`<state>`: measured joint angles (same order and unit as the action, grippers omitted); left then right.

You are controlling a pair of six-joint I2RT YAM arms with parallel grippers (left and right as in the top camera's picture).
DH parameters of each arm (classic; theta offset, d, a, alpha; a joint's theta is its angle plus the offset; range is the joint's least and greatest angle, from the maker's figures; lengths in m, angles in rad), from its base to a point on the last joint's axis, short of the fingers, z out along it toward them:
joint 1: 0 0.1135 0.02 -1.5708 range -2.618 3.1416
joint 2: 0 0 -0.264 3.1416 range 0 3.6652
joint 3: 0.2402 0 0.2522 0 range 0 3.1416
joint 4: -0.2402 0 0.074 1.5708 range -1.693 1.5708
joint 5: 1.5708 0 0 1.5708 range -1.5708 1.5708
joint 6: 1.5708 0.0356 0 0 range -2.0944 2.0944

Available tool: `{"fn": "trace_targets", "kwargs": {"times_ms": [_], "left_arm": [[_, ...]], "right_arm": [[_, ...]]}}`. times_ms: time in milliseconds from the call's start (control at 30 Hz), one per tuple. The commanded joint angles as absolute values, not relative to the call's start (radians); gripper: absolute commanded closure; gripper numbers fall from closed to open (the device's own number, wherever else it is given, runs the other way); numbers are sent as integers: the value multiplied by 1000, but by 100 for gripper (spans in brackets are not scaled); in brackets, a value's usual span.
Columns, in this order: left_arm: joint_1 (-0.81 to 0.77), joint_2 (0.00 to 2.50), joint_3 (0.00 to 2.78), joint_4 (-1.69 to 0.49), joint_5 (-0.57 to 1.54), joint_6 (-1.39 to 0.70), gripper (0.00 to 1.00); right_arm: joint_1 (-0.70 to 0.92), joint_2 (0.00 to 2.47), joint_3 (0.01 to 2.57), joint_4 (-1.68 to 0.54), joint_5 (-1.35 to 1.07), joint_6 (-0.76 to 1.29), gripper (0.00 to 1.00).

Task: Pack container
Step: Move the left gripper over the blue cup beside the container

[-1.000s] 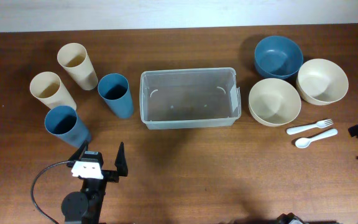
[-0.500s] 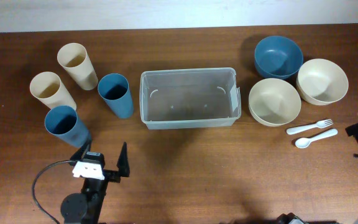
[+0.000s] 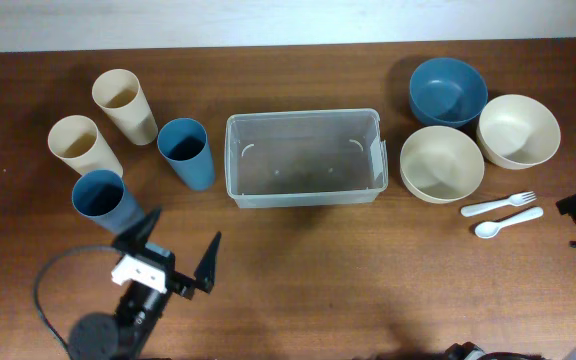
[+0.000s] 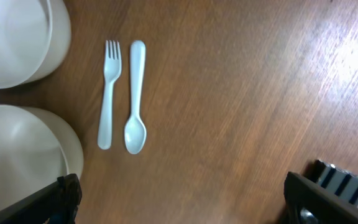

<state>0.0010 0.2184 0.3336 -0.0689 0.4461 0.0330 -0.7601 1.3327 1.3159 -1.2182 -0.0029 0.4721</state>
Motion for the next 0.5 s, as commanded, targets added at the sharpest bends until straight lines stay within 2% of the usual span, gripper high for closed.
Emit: {"fn": "trace_targets", "kwargs": {"times_ms": [0,133,267,400,467], "left_arm": [[-2,413,529,-143,472,90,0],[-2,663,801,-336,595,248,0],[-2,812,941,-395,645,253,0],[-2,935,1073,-457,600,221,0],[-2,1024,1193,-589,513,188,0]], "right_arm": [[-766,1336,1307,-1214,12,480,1],[-766,1336,1307,-1214,12,480,1],[-766,1336,1307,-1214,12,480,1],[-766,1336,1307,-1214,12,480,1],[-766,1336,1307,-1214,12,480,1]]}}
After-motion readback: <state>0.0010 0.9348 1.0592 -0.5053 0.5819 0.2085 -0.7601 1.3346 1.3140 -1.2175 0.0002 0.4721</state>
